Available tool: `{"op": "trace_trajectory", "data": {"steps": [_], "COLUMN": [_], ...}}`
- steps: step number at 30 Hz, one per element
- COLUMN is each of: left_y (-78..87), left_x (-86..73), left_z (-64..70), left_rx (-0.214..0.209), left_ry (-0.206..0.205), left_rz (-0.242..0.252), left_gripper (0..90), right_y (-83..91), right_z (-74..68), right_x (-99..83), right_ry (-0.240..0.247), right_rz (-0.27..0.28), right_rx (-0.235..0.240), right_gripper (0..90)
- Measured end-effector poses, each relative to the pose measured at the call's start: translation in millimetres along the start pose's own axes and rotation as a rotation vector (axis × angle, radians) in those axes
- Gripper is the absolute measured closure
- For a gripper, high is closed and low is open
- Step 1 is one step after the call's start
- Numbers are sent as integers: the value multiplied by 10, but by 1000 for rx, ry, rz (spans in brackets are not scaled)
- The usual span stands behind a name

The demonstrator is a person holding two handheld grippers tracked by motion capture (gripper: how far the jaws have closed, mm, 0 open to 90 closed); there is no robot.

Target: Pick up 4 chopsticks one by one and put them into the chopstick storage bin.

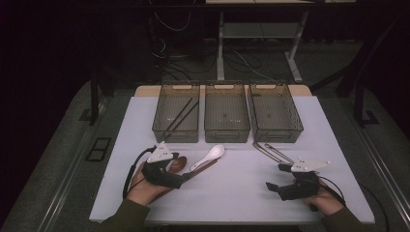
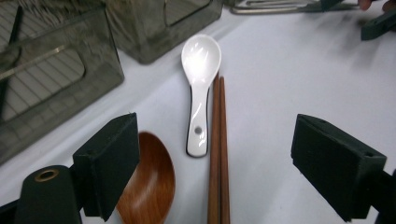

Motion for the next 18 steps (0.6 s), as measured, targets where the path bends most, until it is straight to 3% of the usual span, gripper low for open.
{"op": "trace_trajectory", "data": {"steps": [6, 10, 16, 18], "left_y": [26, 28, -45, -52], "left_x": [-138, -185, -217, -220], "left_z": [16, -34, -36, -37], "left_rx": [-7, -36, -32, -48], "left_ry": [14, 49, 43, 44], "left_rz": [-9, -9, -77, -87], "left_gripper": [233, 407, 570, 621], "right_y": [-2, -2, -3, -4], "right_z": [0, -4, -3, -4], "right_x": [-1, -1, 0, 0], "right_ry": [-3, -2, -3, -4], "right_rz": [-1, 0, 6, 3], "right_rx": [-2, -2, -1, 0], "right_gripper": [141, 142, 141, 141]}}
Point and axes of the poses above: each handheld gripper's, and its own axes: y roughly backward along the jaws, x roughly out of its top, z roughly to its right, the point moved 1 cm from there along -y, roughly forward along the jaws, and after that the axes turned 1 degree about y, right-handed, at the moved point
